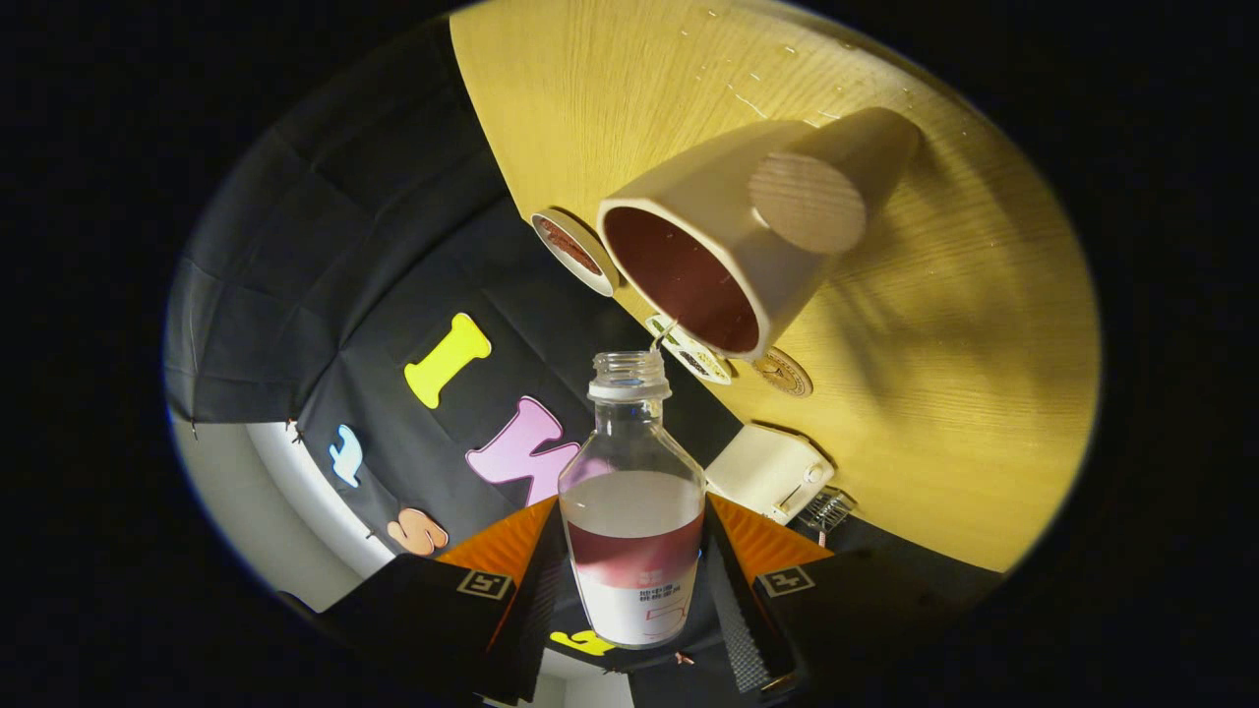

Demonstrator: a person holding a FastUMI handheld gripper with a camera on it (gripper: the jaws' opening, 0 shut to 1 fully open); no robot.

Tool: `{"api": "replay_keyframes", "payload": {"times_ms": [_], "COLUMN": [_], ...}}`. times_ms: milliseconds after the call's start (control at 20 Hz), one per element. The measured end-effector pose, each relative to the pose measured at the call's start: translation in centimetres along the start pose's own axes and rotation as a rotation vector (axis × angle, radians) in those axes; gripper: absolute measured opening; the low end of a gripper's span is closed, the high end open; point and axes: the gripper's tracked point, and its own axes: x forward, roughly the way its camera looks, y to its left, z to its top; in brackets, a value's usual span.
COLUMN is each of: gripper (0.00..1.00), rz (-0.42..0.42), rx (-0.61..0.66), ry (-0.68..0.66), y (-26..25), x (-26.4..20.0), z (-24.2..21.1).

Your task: Take the bottle from table, then pour the juice into the cup, finally place the bottle on the coaster

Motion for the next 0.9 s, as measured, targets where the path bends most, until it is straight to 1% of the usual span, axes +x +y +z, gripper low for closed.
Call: {"api": "replay_keyframes", "payload": {"times_ms": [100, 300, 600, 750, 900], "gripper": [0.75, 0.75, 0.75, 0.75, 0.75], "rz": [0.010, -0.011, -0.028, -0.028, -0.027], "rx": [0.029, 0.056, 0.156, 0.160, 0.128], "ry": [-0.010, -0.027, -0.079, -0.092, -0.094], "y": [0.6, 1.1, 1.6, 1.7, 1.5], "x": [-0.2, -0.4, -0.1, 0.1, 0.2], "z": [0.3, 0.2, 1.2, 1.3, 1.4]}}
